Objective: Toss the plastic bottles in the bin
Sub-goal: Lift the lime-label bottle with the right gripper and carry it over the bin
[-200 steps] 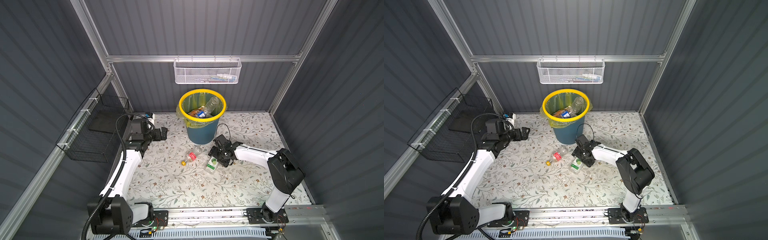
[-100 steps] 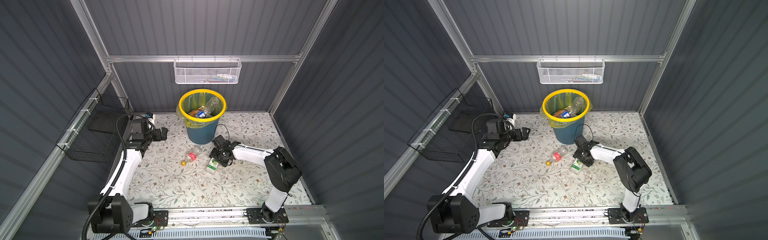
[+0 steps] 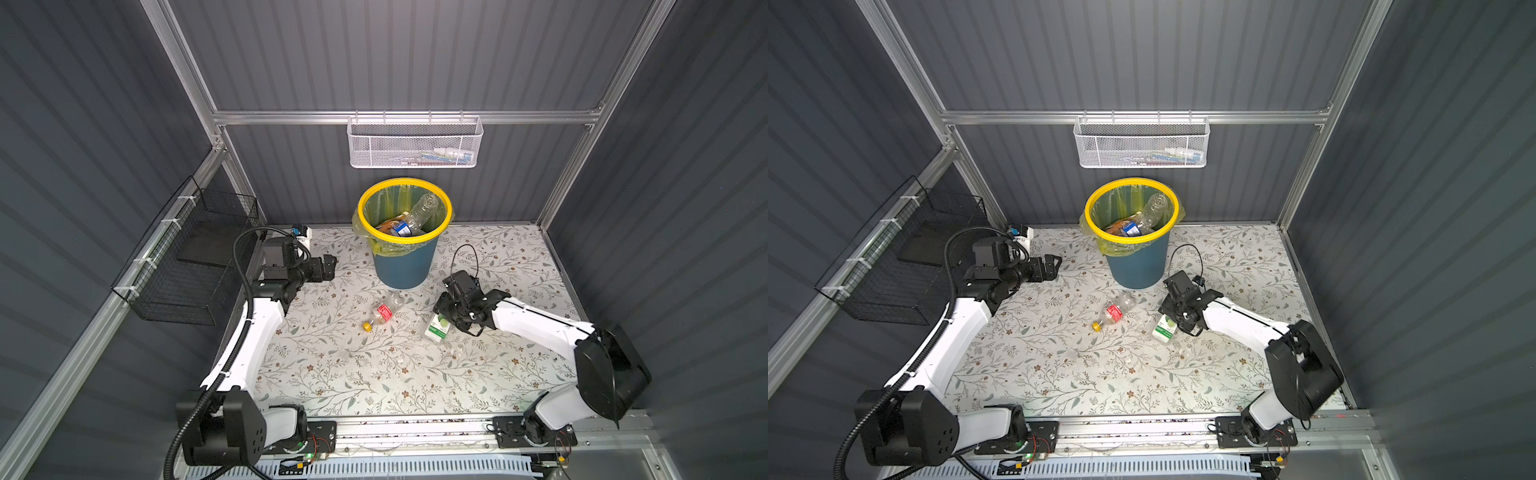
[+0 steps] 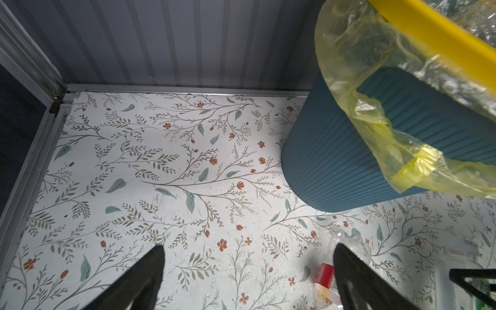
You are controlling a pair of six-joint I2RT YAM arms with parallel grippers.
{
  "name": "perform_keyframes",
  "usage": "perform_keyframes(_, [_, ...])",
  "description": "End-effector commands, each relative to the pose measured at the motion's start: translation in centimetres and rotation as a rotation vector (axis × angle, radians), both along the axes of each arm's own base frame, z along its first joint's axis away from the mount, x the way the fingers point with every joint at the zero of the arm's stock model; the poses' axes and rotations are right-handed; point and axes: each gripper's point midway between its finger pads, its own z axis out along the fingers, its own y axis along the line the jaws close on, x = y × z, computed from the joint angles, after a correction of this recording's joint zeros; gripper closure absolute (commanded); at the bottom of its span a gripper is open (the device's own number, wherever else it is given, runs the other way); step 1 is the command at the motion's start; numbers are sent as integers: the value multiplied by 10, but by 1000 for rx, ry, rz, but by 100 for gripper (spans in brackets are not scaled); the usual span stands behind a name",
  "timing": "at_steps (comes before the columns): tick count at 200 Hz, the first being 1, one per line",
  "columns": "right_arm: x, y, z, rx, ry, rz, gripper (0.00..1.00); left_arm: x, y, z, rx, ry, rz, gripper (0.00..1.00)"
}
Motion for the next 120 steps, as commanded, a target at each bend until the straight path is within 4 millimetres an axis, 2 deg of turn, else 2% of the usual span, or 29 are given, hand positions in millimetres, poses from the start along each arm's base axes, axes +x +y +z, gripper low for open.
perform_keyframes(1, [5,-20,25,-24,-108,-20,44,-9,-9,1,-35,-4,-38,3])
perform_keyframes(29, [3,-48,71,-41,-276,-35,45,-20,-21,-7,-29,9,-73,4])
perform_keyframes(71, [-16,-102,166,-158,-634,-52,46,-42,-62,-23,82,11,-196,4])
perform_keyframes(97, [-34,-131,240,-241,-854,-90,48,-55,-78,-32,83,20,-267,3])
perform_keyframes(109, [-36,-134,277,-259,-952,-92,48,-61,-85,-37,85,19,-293,3])
perform_keyframes(120, [-30,-128,309,-268,-1025,-75,48,-68,-94,-41,98,18,-320,3])
